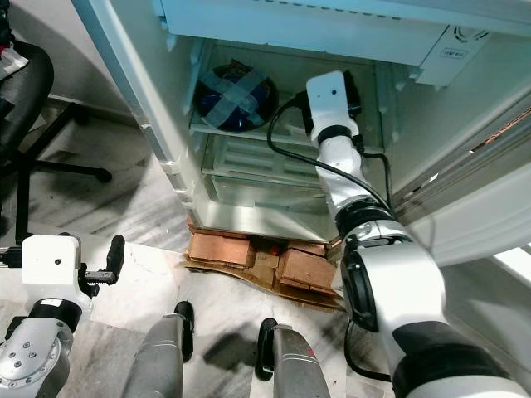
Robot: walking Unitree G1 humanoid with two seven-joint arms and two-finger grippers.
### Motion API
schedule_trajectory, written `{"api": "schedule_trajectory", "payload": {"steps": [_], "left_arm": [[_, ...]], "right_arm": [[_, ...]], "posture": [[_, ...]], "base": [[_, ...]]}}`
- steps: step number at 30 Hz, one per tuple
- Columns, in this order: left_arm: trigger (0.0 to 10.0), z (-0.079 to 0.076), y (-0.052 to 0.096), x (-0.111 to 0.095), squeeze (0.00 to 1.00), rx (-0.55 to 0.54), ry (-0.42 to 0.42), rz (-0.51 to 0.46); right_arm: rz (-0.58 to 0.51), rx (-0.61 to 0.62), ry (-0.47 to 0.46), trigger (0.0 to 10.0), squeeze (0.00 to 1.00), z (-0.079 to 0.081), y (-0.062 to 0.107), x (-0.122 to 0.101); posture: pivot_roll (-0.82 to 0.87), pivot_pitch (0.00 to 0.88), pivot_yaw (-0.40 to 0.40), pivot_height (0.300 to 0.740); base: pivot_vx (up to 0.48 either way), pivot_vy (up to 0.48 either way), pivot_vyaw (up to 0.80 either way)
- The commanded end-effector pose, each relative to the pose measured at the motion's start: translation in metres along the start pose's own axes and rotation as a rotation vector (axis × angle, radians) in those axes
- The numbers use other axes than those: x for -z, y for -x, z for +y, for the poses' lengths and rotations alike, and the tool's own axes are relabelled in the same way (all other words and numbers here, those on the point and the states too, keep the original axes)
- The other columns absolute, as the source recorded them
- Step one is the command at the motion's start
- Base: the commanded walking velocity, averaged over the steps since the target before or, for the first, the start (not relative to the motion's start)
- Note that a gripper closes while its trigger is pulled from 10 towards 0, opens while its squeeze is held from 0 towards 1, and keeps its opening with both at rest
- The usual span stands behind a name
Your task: Restocking fridge
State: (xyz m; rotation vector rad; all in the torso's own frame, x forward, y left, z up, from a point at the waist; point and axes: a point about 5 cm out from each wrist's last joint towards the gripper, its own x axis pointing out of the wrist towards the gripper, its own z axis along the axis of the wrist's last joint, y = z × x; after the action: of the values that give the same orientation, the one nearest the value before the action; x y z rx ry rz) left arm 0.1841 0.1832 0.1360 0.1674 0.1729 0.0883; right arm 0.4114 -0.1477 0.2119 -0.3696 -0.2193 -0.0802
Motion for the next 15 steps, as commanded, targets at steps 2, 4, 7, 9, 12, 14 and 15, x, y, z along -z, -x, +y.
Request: {"api": "schedule_trajectory", "payload": {"steps": [2, 4, 7, 9, 12, 14, 15], "left_arm": [[10.0, 0.0, 0.0013, 0.0081, 0.0, -0.007, -0.008, 0.04], [10.0, -0.0001, 0.0006, 0.0077, 0.0, -0.006, -0.01, 0.039], [10.0, -0.0005, 0.0001, 0.0074, 0.0, -0.005, -0.011, 0.037], [10.0, -0.0003, -0.0001, 0.007, 0.0, -0.004, -0.013, 0.035], [10.0, 0.0012, -0.0017, 0.0066, 0.0, -0.009, -0.015, 0.031], [10.0, 0.001, -0.003, 0.0062, 0.0, -0.011, -0.012, 0.026], [10.0, 0.0007, -0.0037, 0.0059, 0.0, -0.011, -0.009, 0.022]], "right_arm": [[0.015, 0.011, 0.004, 10.0, 1.0, -0.003, 0.0036, 0.0084], [0.014, 0.013, 0.008, 10.0, 1.0, -0.0027, 0.0045, 0.0096], [0.02, 0.016, 0.004, 10.0, 1.0, -0.003, 0.0057, 0.0122], [0.015, 0.019, 0.003, 10.0, 1.0, -0.0041, 0.0057, 0.012], [-0.012, -0.008, -0.03, 10.0, 1.0, -0.0035, 0.0045, 0.0074], [-0.015, -0.048, -0.076, 10.0, 1.0, -0.0002, 0.005, 0.007], [-0.014, -0.075, -0.105, 10.0, 1.0, 0.0025, 0.0055, 0.007]], "posture": [[0.39, 0.352, -0.066, 0.74], [0.39, 0.352, -0.064, 0.74], [0.39, 0.353, -0.062, 0.74], [0.39, 0.352, -0.061, 0.74], [0.39, 0.347, -0.065, 0.74], [0.38, 0.341, -0.068, 0.74], [0.38, 0.338, -0.07, 0.74]], "base": [[0.0, 0.0, 0.0], [0.0, 0.0, 0.0], [0.0, 0.0, 0.0], [0.0, 0.0, 0.0], [0.0, 0.0, 0.0], [0.0, 0.0, 0.0], [0.0, 0.0, 0.0]]}}
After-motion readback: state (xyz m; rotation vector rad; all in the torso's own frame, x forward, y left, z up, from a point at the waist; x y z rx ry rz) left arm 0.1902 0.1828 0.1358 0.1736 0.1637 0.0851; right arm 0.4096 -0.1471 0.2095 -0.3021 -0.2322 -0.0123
